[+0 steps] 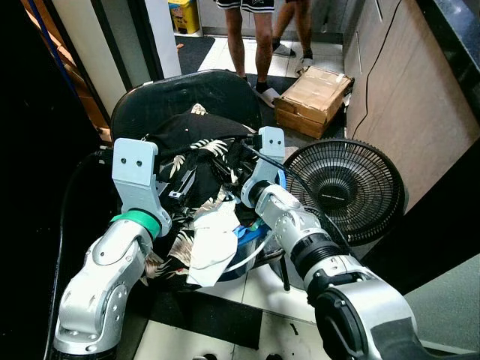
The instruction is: Clothes washing
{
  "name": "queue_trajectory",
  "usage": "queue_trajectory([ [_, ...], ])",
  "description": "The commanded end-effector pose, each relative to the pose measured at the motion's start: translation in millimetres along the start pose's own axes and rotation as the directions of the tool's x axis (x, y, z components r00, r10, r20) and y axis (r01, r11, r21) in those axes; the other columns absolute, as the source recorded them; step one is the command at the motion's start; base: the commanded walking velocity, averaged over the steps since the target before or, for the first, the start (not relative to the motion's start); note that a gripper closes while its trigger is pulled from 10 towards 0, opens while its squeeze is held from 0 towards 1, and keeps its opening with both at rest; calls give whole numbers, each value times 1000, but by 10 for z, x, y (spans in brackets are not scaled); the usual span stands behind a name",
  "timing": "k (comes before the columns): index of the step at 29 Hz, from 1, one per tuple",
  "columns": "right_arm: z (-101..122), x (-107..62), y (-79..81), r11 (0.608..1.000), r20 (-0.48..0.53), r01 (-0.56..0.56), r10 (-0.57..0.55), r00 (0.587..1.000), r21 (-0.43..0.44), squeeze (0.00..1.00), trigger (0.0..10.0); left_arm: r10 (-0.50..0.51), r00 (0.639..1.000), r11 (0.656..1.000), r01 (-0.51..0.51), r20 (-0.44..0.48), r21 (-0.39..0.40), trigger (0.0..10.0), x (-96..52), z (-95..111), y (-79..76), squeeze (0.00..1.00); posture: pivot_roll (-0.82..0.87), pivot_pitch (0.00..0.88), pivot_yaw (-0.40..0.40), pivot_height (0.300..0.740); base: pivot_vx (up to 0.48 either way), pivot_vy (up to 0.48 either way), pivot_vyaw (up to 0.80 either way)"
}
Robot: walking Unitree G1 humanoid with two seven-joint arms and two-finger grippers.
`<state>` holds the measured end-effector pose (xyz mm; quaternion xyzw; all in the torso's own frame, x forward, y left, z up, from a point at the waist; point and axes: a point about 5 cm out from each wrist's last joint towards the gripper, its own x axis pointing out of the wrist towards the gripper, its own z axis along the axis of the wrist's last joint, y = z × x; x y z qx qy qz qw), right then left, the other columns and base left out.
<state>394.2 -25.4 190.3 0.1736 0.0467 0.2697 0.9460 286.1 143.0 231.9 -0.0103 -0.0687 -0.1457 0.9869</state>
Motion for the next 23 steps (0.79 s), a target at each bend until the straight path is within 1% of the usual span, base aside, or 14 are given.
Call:
queue_trajectory([
  [1, -106, 5, 39, 1000, -41, -7, 7, 999, 14, 0, 0, -6, 1000, 1000, 6, -9, -3, 10000, -18, -4, -7, 0, 208, 206, 130, 740, 0, 0, 0],
  [19, -46, 3, 16, 1000, -1, -23, 23, 1000, 8, 0, 0, -18, 1000, 1000, 18, -2, 4, 10000, 43, 4, -20, 0, 194, 176, 127, 740, 0, 0, 0],
  [22, -34, -1, 7, 1000, 9, -25, 25, 1000, 12, 0, 0, -16, 1000, 1000, 16, -1, 3, 10000, 51, -6, -19, 0, 182, 154, 121, 740, 0, 0, 0],
  [23, 6, -3, -6, 999, 31, -26, 25, 999, 22, 0, 0, -14, 1000, 1000, 14, 2, 1, 10000, 60, -12, -20, 0, 177, 144, 117, 740, 0, 0, 0],
])
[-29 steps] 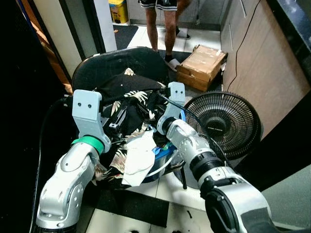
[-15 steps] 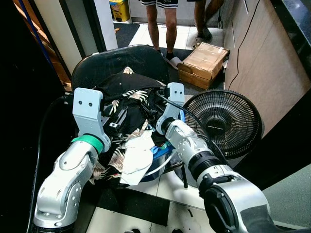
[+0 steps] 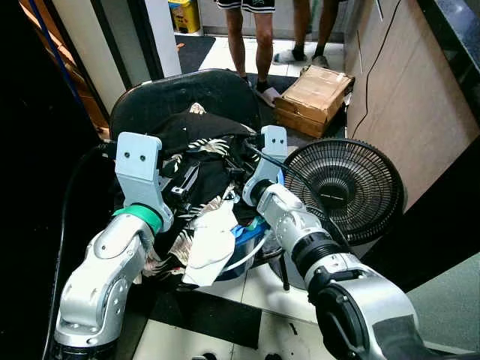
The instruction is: Clothes washing
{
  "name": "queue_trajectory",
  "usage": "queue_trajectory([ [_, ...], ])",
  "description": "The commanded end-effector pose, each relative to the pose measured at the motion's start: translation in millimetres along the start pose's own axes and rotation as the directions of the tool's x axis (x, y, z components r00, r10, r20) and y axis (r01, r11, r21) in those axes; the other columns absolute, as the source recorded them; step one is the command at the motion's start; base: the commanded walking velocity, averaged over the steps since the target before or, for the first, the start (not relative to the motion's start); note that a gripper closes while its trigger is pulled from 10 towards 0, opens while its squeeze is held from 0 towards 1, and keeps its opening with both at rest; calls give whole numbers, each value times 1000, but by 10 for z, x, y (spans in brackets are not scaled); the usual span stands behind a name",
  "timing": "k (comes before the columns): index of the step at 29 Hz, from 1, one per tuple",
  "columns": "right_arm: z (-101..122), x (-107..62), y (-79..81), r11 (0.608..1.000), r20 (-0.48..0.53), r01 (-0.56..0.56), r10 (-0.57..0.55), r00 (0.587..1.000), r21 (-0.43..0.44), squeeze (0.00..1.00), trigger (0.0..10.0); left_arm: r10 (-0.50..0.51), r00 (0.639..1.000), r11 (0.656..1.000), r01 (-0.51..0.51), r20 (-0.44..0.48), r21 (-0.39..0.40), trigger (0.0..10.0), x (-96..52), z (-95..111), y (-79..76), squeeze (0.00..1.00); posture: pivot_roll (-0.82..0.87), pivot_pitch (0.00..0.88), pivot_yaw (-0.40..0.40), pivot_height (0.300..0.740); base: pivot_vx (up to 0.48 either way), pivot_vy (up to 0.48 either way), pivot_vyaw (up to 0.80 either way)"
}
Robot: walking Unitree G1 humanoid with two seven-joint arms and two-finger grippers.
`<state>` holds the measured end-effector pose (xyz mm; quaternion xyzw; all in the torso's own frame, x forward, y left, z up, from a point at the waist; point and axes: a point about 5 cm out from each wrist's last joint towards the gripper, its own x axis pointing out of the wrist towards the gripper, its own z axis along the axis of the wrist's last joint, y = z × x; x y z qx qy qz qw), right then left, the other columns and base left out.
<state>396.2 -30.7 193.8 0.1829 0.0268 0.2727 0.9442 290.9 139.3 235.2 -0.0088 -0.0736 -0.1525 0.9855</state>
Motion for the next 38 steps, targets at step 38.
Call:
queue_trajectory([
  [38, 1728, -1275, -904, 916, 694, 393, -332, 639, 77, 0, 0, 89, 991, 993, -80, 97, -91, 10000, 259, -7, 117, 0, 92, 0, 105, 740, 0, 0, 0],
])
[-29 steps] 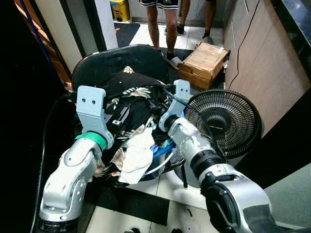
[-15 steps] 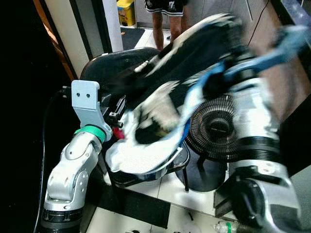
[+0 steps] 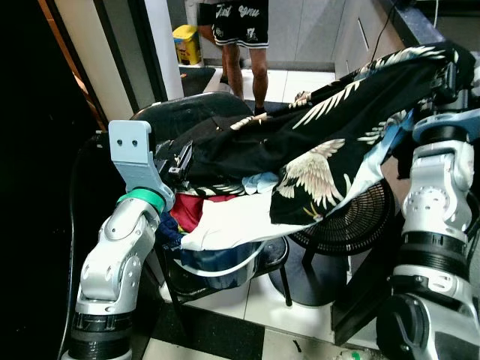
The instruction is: Clothes washing
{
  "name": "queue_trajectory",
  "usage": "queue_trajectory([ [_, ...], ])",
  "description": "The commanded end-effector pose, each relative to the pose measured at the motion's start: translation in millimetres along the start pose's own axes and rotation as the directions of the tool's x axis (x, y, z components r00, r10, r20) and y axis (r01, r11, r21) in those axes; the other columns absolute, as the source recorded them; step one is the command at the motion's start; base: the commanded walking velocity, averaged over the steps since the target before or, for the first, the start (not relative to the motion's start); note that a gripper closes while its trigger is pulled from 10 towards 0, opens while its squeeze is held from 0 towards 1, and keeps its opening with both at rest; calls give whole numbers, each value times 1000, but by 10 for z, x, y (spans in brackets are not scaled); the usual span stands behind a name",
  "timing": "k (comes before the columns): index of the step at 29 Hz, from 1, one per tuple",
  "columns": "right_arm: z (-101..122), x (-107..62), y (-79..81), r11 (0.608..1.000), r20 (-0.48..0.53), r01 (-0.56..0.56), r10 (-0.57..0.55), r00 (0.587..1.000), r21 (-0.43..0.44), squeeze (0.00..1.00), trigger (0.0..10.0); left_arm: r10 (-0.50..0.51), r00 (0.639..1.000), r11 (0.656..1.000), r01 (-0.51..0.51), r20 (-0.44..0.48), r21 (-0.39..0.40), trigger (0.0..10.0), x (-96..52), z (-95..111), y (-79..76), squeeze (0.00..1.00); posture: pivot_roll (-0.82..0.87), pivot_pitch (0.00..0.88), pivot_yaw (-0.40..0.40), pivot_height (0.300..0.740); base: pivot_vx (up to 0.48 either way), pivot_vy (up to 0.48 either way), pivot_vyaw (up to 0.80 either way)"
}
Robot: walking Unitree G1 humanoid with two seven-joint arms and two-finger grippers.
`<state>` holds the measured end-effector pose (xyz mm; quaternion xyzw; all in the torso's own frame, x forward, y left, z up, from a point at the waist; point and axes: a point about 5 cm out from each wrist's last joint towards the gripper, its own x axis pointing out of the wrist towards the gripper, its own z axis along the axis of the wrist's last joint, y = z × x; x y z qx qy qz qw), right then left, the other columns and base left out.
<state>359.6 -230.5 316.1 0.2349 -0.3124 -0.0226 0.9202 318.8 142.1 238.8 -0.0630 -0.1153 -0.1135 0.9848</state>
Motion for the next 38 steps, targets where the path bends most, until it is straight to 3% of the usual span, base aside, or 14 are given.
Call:
queue_trajectory([
  [1, -77, -34, 60, 998, -52, -46, 44, 998, -45, 0, 0, -4, 1000, 1000, 4, -3, 1, 10000, 0, -10, -5, 0, 92, 0, 104, 740, 0, 0, 0],
  [2, -140, -67, 85, 997, -84, -58, 55, 995, -40, 0, 3922, -8, 1000, 1000, 8, -10, -3, 10000, 2, -21, -21, 0, 97, 1, 102, 740, 0, 0, 0],
  [3, -168, -107, 107, 996, -81, -69, 65, 995, -48, 0, 10000, -15, 1000, 1000, 14, -23, -12, 10000, -1, -40, -43, 0, 98, 6, 100, 740, 0, 0, 0],
  [10, -288, -266, 94, 999, -102, -30, 27, 994, -20, 0, 10000, -67, 998, 997, 68, -20, 23, 10000, -26, -79, -179, 0, 105, 19, 97, 740, 0, 0, 0],
  [19, -178, -258, 70, 999, -65, -5, 8, 998, 48, 0, 10000, -62, 998, 998, 63, -17, 11, 10000, -5, -74, -178, 0, 109, 27, 99, 740, 0, 0, 0],
  [20, -100, -231, 164, 993, -36, -54, 58, 998, 104, 0, 10000, -63, 998, 998, 63, -17, 6, 10000, -2, -70, -177, 0, 108, 29, 101, 740, 0, 0, 0],
  [21, -102, -240, 356, 980, -49, -163, 169, 984, 114, 0, 10000, -65, 998, 998, 65, -17, 3, 10000, 0, -70, -178, 0, 103, 29, 104, 740, 0, 0, 0],
  [22, -102, -240, 356, 980, -49, -163, 169, 984, 114, 0, 10000, -65, 998, 998, 65, -17, 3, 10000, 0, -70, -178, 0, 103, 29, 104, 740, 0, 0, 0],
  [23, -114, -260, 494, 964, -62, -237, 246, 967, 118, 0, 10000, -67, 998, 998, 67, -16, 1, 10000, 0, -71, -179, 0, 103, 29, 104, 740, 0, 0, 0],
  [26, -372, -396, 779, 938, -151, -316, 336, 930, 141, 0, 10000, -48, 999, 999, 48, -14, 9, 10000, 8, -75, -159, 0, 101, 32, 98, 740, 0, 0, 0],
  [32, -418, -432, 914, 933, -157, -328, 350, 923, 150, 0, 10000, -8, 1000, 1000, 8, -4, 12, 10000, 30, -45, -104, 0, 97, 37, 101, 740, 0, 0, 0],
  [38, -403, -433, 894, 934, -158, -329, 348, 924, 138, 0, 10000, -30, 999, 999, 30, -19, 11, 10000, 48, -83, -134, 0, 76, 45, 130, 740, 0, 0, 0],
])
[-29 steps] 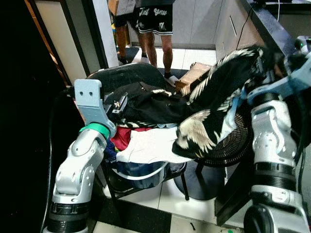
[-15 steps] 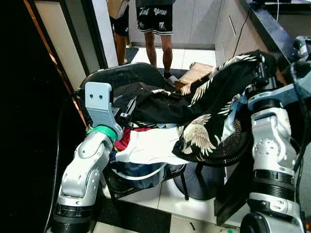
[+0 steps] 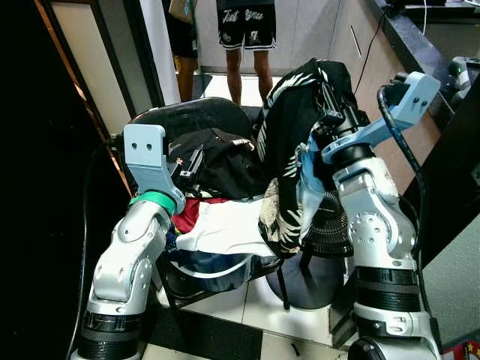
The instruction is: Clothes washing
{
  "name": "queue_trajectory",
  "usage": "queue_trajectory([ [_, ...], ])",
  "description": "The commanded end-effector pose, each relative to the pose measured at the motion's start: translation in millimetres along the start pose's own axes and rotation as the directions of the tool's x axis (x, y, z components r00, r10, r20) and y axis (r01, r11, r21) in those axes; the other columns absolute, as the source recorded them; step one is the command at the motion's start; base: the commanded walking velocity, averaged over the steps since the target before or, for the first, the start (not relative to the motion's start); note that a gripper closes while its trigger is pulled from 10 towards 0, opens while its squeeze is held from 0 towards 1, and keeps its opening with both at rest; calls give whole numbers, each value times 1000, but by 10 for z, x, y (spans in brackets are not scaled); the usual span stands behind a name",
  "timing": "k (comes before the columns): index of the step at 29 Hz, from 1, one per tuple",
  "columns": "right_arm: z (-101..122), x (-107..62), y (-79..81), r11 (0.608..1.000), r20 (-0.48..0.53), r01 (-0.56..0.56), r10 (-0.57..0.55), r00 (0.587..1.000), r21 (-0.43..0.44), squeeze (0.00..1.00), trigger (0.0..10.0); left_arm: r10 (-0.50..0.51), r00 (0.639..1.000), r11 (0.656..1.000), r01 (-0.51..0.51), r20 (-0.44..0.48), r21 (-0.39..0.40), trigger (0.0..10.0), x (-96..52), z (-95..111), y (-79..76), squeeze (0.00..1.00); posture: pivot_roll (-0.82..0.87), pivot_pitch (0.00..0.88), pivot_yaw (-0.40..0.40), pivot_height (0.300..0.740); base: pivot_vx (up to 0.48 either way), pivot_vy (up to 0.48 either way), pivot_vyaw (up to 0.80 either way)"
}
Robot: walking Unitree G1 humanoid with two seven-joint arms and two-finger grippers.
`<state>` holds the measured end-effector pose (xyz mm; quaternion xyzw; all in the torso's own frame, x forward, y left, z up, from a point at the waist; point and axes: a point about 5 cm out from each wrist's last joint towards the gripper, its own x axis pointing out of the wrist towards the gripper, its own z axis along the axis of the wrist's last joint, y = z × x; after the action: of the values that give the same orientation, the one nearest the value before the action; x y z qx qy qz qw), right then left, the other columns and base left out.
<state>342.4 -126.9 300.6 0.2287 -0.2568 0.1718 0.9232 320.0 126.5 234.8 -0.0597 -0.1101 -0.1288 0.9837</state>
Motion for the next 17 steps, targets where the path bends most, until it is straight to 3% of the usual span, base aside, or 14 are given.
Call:
queue_trajectory([
  [1, 32, -9, 32, 1000, 15, -11, 11, 1000, -1, 0, 10000, 0, 1000, 1000, 0, -6, 10, 10000, 13, -18, 10, 0, 76, 45, 130, 740, 0, 0, 0],
  [3, 72, -69, -4, 999, 14, 23, -23, 1000, -22, 0, 10000, -46, 999, 999, 46, -20, -1, 10000, 49, -46, -49, 0, 39, 53, 154, 740, 0, 0, 0],
  [17, 140, -207, -17, 992, 13, 72, -72, 997, -99, 0, 10000, -107, 993, 994, 107, -39, -10, 10000, 177, -130, -194, 0, -37, 56, 208, 740, 0, 0, 0],
])
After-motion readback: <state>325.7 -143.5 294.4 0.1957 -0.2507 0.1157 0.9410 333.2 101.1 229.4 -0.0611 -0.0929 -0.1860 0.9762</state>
